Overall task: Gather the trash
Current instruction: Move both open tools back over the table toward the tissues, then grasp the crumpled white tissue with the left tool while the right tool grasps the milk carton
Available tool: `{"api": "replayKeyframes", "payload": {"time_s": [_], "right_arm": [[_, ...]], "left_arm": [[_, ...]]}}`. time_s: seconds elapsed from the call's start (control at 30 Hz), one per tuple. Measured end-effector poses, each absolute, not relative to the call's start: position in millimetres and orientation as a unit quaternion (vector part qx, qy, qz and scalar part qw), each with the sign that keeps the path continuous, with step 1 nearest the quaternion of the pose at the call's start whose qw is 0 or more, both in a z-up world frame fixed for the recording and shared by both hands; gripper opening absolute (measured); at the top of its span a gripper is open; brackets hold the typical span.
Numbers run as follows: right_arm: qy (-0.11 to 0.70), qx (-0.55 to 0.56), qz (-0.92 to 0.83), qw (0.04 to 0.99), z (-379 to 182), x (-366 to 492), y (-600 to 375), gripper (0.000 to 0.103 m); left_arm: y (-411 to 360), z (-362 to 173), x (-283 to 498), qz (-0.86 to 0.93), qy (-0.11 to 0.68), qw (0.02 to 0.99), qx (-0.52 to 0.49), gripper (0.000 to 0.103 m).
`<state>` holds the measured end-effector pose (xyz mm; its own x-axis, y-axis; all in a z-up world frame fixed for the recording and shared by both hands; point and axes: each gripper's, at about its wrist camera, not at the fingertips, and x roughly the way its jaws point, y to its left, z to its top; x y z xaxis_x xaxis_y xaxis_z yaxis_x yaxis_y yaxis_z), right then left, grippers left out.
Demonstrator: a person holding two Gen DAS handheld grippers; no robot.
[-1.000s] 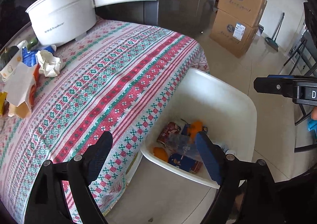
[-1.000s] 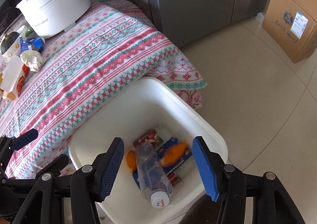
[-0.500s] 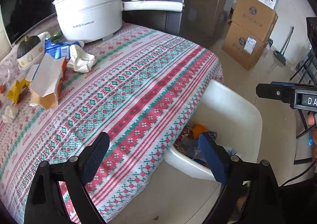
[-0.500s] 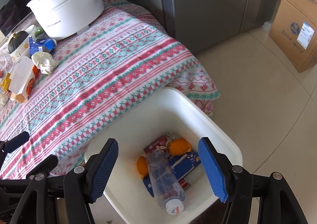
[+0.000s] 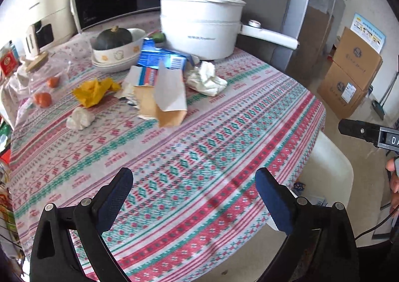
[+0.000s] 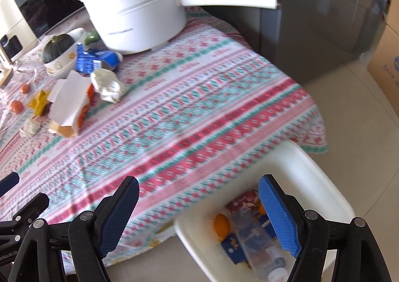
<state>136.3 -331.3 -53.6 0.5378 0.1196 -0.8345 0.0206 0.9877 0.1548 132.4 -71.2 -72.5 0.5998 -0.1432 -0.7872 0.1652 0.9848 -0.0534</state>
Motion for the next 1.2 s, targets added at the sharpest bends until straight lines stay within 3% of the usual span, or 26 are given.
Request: {"api": "replayKeyframes", "payload": {"time_s": [0.37, 0.8, 0.97, 1.2], "right_arm": [[0.475, 0.115, 0.079, 0.869, -55.1, 175.2, -241.6, 0.086], [0.498, 0.120, 0.139, 0.847, -91.7, 256.3, -161.5, 0.086], [0.509, 0.106, 0.154, 0.840, -108.4, 280.6, -132.4, 0.086], [0.528, 0.089, 0.150, 0.831, -137.0, 298.0, -110.9, 0.086]], "left_arm": [[37.7, -42.7, 149.3, -0.013, 0.413, 0.910, -0.028, 0.099], [83.7, -99.3, 227.9, -0.012, 0.430, 0.903, 0.014, 0.098], [91.1, -115.4, 256.0, -0.020, 0.427, 0.904, -0.003, 0.093], [98.7, -137.8, 278.1, -0.018, 0.434, 0.901, -0.020, 0.071]]}}
